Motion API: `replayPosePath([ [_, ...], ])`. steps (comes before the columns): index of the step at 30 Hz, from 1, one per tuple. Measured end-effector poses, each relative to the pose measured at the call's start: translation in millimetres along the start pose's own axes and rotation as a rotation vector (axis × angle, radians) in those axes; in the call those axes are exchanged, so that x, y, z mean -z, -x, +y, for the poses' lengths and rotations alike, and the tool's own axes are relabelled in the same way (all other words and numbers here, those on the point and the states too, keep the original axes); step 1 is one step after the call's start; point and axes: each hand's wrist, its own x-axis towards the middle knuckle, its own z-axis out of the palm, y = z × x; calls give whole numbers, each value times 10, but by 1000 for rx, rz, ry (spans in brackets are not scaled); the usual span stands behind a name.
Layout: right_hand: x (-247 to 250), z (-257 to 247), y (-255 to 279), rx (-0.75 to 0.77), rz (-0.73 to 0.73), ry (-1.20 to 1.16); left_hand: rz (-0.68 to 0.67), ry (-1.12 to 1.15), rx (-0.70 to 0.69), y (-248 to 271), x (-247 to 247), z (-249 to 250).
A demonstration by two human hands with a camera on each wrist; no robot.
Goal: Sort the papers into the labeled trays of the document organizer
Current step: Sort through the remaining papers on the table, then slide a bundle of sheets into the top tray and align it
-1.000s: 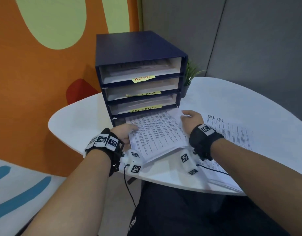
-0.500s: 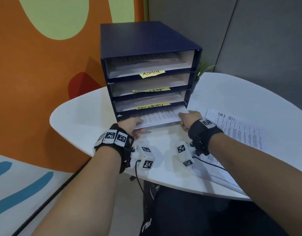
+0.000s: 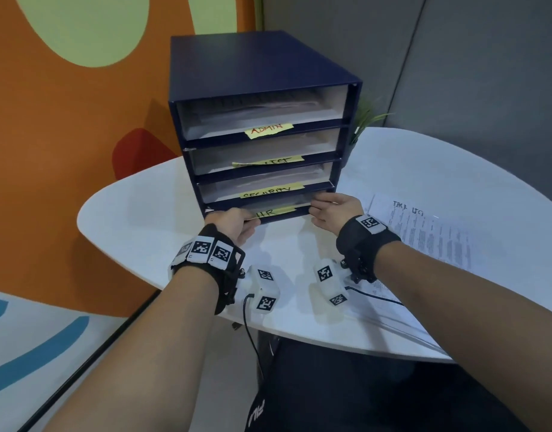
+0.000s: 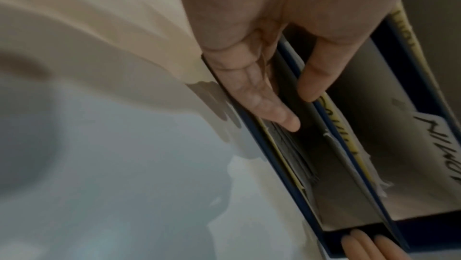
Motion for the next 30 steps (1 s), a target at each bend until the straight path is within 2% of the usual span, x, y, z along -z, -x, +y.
replayPosePath([
  [3,209,-140,97,47,57,103,-39,94,-7,101,-175,28],
  [7,654,-385,268,70,96,230,-69,63,-7,240,-412,10],
  [11,1247,-575,483,58,125,380,-193,-211,-93,480,-787,-80],
  [15,1856,-609,671,46,253,620,-378,-610,-226,706,-1235,-262],
  [21,2540,-434,1003,-107,357,936,-575,-1045,-286,957,-1603,-599],
  [25,2750,-333,1173,-90,336,918,-594,-1104,-281,1077,-1760,-686],
  [30,2805,-218,1323,-18,239,846,-544,-1009,-239,1159,-1826,-786],
])
